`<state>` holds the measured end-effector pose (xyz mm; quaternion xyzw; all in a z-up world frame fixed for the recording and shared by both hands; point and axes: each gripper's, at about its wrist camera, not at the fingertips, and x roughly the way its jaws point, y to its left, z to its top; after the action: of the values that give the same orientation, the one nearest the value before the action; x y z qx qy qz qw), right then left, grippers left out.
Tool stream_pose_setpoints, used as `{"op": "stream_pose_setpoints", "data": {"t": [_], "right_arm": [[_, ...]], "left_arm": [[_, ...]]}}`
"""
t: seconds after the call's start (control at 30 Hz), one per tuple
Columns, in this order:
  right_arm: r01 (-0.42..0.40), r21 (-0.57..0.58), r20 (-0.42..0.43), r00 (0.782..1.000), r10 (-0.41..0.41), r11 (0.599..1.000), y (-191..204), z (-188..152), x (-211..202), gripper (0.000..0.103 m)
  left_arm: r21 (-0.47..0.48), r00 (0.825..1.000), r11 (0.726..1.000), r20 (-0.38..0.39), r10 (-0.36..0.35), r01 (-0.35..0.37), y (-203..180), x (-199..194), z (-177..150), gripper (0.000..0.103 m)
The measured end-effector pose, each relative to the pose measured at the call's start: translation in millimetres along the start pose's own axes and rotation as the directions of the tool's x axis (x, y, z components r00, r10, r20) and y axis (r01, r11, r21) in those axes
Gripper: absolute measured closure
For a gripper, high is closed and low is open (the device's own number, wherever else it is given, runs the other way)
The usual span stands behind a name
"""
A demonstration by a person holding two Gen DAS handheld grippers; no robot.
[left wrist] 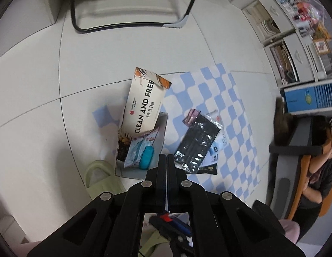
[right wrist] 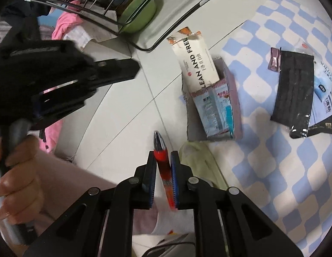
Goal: Organize objects
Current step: 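Lift the red pen with the right gripper and drop it into the pink box, then grasp the black mask bag with the right gripper and lift it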
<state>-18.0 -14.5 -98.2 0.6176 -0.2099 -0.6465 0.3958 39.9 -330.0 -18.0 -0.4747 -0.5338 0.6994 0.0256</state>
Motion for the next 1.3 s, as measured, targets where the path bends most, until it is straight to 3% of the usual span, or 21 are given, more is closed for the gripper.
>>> {"op": "stream_pose_setpoints", "data": {"t": [0.13,0.23,0.33,0.47,0.53,0.63,0.7,0.73,0.77,0.8,0.83,0.97,1.03,1.13,1.2,1.23,1.3], "right_arm": [[0.045,0.014,0.057,0.997,-0.046,0.999,-3.4,16.0,-7.4,0.091],[0.102,-0.030,0.110,0.989,-0.098,0.994,0.6,28.4,-19.1,0.091],[0.136,-0.046,0.106,0.986,-0.130,0.990,0.4,40.5,-19.7,0.091],[0.216,-0.096,0.052,0.976,-0.212,0.972,1.9,54.0,-13.3,0.091],[0.252,-0.137,-0.019,0.966,-0.257,0.958,-0.5,60.0,-3.4,0.091],[0.224,-0.141,-0.156,0.957,-0.245,0.964,-9.3,74.6,18.7,0.090],[0.188,-0.120,-0.169,0.964,-0.206,0.975,-10.5,82.0,25.0,0.087],[0.179,-0.114,-0.165,0.967,-0.196,0.977,-10.1,87.2,28.4,0.070],[0.179,-0.102,-0.152,0.969,-0.193,0.979,-10.3,94.8,30.8,0.038],[0.183,-0.087,-0.127,0.973,-0.193,0.979,-11.1,99.9,29.0,0.024],[0.179,-0.073,-0.100,0.978,-0.186,0.981,-11.6,102.7,25.6,0.018],[0.060,0.040,-0.001,0.998,-0.060,0.997,-28.9,108.8,-5.7,0.017],[0.101,0.094,0.035,0.994,-0.104,0.990,-51.3,109.0,-21.1,0.013],[0.253,0.169,0.056,0.962,-0.266,0.953,-90.0,106.3,-37.0,0.009],[0.386,0.211,0.019,0.917,-0.398,0.898,-124.6,100.1,-41.1,0.009],[0.462,0.229,-0.020,0.882,-0.470,0.857,-143.9,94.9,-39.4,0.009],[0.545,0.259,-0.092,0.836,-0.541,0.798,-171.3,90.3,-32.0,0.009]], "left_arm": [[-0.051,0.999,0.998,0.020,-0.027,0.028,9.4,-9.7,0.2,0.103],[-0.059,1.000,0.998,0.026,-0.007,0.009,14.6,-12.7,1.5,0.103],[-0.060,1.000,0.998,-0.015,0.015,-0.016,17.3,-8.8,1.0,0.103],[-0.056,1.000,0.998,0.011,-0.007,0.008,19.6,-21.1,6.3,0.103],[-0.045,1.000,0.999,0.015,-0.012,0.013,19.5,-26.8,10.2,0.103],[-0.025,1.000,1.000,0.005,-0.019,0.019,18.7,-37.0,16.9,0.103],[0.001,0.999,1.000,-0.022,-0.025,0.025,13.1,-38.5,21.9,0.103],[0.022,0.999,1.000,-0.036,-0.021,0.021,9.3,-39.7,25.3,0.096],[0.038,0.999,0.999,-0.046,-0.005,0.007,5.7,-40.5,29.4,0.081],[0.051,0.998,0.999,-0.059,0.010,-0.007,3.0,-41.3,33.8,0.073],[0.067,0.998,0.997,-0.053,0.026,-0.022,-1.1,-44.3,39.4,0.063],[0.122,0.992,0.989,-0.083,0.098,-0.088,-13.4,-50.3,58.8,0.049],[0.167,0.978,0.974,-0.113,0.175,-0.155,-20.4,-48.3,68.5,0.046],[0.249,0.963,0.944,-0.106,0.247,-0.214,-36.7,-47.9,77.0,0.046],[0.307,0.965,0.930,-0.098,0.242,-0.202,-49.9,-46.1,77.0,0.046],[0.321,0.969,0.929,-0.098,0.228,-0.187,-56.6,-39.5,75.1,0.045],[0.321,0.962,0.934,-0.161,0.219,-0.158,-58.6,-28.1,69.0,0.042]]}}
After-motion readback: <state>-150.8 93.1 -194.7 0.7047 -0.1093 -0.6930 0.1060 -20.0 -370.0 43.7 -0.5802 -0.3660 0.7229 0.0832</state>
